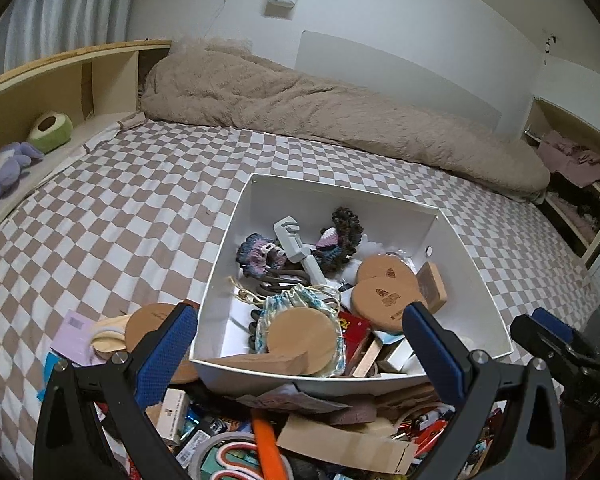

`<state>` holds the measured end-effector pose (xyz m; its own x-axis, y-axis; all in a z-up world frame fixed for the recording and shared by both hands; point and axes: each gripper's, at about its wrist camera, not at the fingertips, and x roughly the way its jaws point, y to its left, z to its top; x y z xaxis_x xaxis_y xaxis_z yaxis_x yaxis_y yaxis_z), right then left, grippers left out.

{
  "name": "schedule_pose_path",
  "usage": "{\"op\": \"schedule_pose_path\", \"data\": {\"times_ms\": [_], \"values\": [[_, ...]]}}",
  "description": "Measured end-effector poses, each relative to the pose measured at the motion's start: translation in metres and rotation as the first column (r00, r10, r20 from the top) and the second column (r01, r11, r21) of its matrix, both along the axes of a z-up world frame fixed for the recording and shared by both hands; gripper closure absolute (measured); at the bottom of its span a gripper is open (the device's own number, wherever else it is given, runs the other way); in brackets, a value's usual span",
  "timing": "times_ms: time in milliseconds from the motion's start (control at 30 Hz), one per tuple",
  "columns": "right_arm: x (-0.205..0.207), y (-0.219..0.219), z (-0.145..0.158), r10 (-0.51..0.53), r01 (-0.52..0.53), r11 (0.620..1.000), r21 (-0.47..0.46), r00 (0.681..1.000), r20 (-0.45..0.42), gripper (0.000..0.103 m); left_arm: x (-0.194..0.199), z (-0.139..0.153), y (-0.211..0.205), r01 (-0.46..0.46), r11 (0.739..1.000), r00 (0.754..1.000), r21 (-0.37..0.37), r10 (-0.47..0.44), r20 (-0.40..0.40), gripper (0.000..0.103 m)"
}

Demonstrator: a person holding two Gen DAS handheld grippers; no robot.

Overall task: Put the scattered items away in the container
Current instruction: 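Withdraw the right gripper from the box toward the remaining items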

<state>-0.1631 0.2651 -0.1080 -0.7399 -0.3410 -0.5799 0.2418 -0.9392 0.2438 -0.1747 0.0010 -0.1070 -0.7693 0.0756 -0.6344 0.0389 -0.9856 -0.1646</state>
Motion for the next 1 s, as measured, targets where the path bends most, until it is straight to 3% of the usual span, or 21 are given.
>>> {"op": "schedule_pose_path", "data": {"times_ms": [567, 1000], "values": [[0.011, 0.010, 0.000, -0.035, 0.035, 0.998, 0.052, 0.999, -0.014, 0.000, 0.014, 0.003, -0.005, -0.020, 0.998, 1.000, -0.064, 0.019, -0.017, 0.000], [0.021, 0.058, -0.006, -0.136, 0.136, 0.986, 0.092, 0.991, -0.011, 0.000, 0.024, 0.006, -0.023, -0.077, 0.994, 0.997, -0.076, 0.074, -0.035, 0.000]]}}
